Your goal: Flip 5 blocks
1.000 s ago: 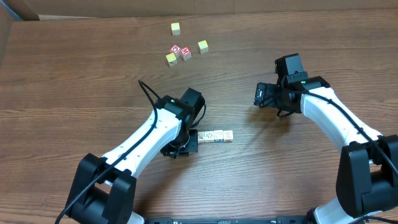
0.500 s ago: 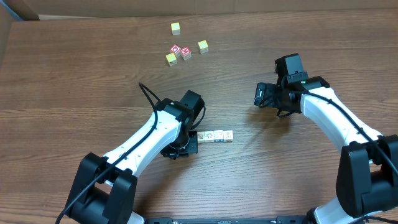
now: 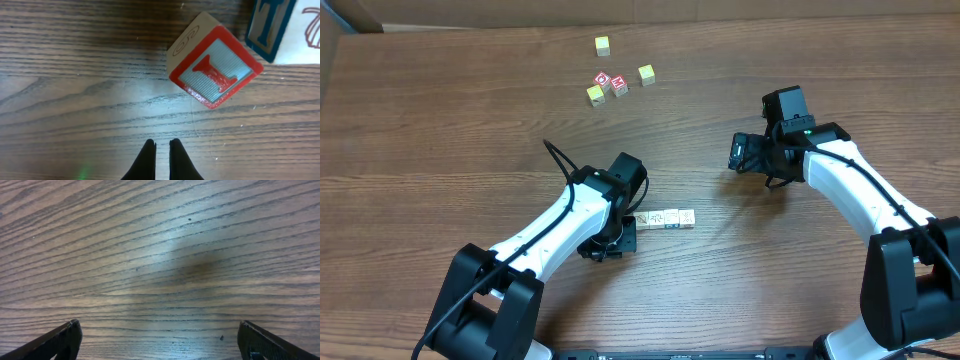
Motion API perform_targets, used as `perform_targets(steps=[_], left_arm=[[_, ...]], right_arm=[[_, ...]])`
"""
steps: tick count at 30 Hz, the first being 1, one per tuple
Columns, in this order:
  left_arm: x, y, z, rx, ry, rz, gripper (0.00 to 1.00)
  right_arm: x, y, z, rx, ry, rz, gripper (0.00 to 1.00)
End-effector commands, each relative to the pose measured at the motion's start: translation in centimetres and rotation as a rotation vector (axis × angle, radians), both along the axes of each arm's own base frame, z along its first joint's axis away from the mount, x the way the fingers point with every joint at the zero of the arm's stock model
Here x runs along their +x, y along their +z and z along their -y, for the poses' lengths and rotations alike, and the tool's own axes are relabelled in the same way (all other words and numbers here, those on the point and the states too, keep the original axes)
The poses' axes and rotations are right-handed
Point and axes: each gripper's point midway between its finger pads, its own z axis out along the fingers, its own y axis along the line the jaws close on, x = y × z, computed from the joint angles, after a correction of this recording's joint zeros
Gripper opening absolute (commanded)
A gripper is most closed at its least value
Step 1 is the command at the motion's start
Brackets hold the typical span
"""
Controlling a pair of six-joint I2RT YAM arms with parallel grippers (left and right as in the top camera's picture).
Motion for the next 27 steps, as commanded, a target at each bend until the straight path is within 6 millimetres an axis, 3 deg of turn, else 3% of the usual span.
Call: perform_targets(steps=[1, 27], left_arm=[[-0.3, -0.3, 0.3, -0.012, 0.015, -0.012, 0.05], [1.1, -0.5, 1.3, -0.061, 0.016, 0.044, 0.04]], right_arm=[[0.6, 0.8, 0.0, -0.006, 0.004, 0.027, 1.0], [0.6, 0.8, 0.0, -0.005, 0.004, 0.026, 1.0]])
